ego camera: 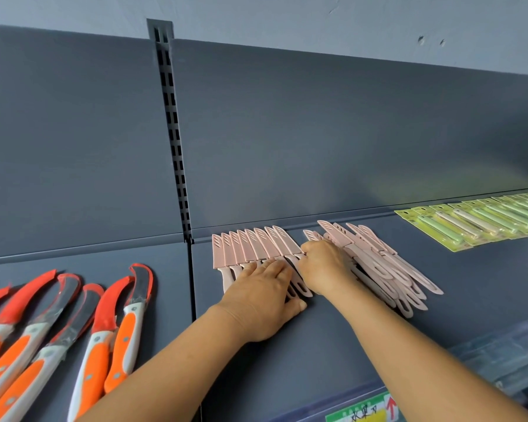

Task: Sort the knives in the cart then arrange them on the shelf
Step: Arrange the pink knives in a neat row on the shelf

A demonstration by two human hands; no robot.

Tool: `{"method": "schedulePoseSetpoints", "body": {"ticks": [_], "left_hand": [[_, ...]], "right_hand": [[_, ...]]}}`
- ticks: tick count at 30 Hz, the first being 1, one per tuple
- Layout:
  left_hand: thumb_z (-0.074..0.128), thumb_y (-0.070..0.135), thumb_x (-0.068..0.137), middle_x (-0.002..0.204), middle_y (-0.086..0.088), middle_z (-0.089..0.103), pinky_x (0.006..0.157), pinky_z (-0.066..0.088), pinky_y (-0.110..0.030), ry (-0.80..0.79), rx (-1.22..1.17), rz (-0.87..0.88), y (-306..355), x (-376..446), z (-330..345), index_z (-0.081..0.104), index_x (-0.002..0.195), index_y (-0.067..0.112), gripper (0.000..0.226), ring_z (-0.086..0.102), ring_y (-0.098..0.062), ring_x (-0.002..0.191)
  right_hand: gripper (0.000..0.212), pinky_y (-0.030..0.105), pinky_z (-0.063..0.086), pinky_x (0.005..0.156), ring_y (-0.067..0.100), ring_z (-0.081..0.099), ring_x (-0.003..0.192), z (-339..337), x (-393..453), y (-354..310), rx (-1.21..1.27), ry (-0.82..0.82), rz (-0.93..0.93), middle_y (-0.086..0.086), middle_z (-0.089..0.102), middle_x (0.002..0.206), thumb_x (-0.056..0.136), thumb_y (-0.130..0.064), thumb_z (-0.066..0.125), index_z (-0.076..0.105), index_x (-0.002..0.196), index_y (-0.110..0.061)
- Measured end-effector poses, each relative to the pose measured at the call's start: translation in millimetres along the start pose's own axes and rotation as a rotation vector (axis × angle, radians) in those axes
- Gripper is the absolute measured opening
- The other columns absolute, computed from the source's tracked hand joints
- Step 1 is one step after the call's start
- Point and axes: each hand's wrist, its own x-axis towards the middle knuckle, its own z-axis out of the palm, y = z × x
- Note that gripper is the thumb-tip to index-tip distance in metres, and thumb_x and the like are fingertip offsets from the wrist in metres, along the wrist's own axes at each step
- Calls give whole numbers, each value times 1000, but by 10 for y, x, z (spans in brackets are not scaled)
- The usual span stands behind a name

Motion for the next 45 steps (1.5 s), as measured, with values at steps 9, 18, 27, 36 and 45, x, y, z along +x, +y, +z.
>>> {"method": "schedulePoseSetpoints", "body": {"ticks": [9,18,27,36,45], "left_hand": [[31,54,97,160,0,7,120,1,-33,13,21,28,69,1,-69,5,153,19,71,6,-17,147],[30,54,98,161,-2,4,118,0,-33,-28,45,59,235,153,-123,7,153,19,69,4,-18,148],[31,51,99,160,0,9,118,2,-30,-13,49,42,320,230,-68,17,152,18,64,8,-16,147],[28,52,99,161,2,5,117,-1,-29,-17,31,22,316,224,-43,13,152,21,64,4,-15,147],[29,52,98,160,2,7,117,2,-30,-3,38,20,311,228,-31,15,152,21,63,10,-15,147]], "right_hand": [[39,30,47,93,24,53,116,-50,-188,128,139,-93,-85,1,57,130,95,-10,38,60,126,-21],[43,30,28,107,17,25,134,-212,-311,594,-144,-103,-149,-14,26,150,99,-22,36,37,141,-25],[46,34,29,111,21,29,133,-276,-91,958,-138,-114,-77,-9,26,150,98,-16,34,35,143,-27],[38,34,36,103,22,30,123,-362,-153,893,-180,-93,-99,0,34,131,97,-31,45,47,134,-28],[25,31,38,68,28,53,107,-420,-212,788,-400,-30,-54,9,47,120,93,-7,49,58,116,-11]]}}
